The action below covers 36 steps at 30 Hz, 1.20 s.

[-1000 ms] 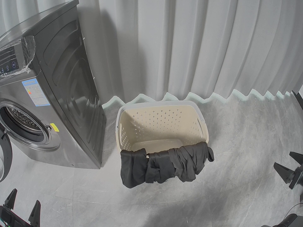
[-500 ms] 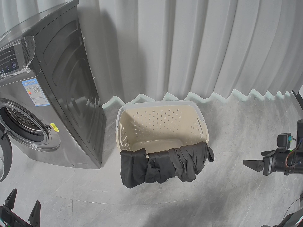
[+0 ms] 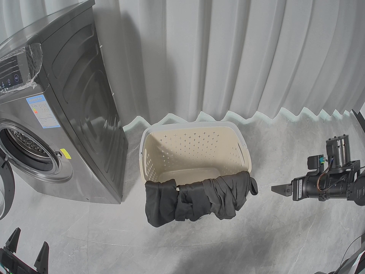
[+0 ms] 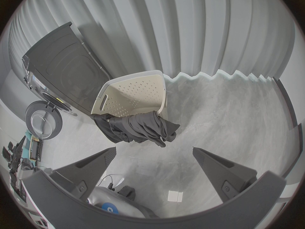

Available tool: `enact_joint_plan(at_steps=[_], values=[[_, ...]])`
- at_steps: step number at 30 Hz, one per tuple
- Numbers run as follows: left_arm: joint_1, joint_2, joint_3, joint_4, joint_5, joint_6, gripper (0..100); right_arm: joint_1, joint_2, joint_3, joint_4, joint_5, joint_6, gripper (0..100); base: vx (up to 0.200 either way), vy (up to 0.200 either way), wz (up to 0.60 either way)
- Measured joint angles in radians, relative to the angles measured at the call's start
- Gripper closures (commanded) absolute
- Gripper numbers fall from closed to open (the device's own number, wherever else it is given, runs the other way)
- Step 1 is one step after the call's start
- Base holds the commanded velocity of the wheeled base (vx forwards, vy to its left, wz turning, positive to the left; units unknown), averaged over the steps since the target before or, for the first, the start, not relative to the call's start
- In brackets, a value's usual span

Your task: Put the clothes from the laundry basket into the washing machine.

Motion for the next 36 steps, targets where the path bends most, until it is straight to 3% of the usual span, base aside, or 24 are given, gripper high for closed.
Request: enact_joint_plan(at_steps=[15, 36], values=[[0.0, 0.0, 0.0, 0.0, 0.0, 0.0, 0, 0.041, 0.316, -0.075, -0.191, -0.029, 0.047, 0, 0.0, 0.0, 0.0], [0.0, 0.0, 0.0, 0.0, 0.0, 0.0, 0, 0.064, 0.606, -0.245, -0.251, -0.034, 0.044, 0, 0.0, 0.0, 0.0]])
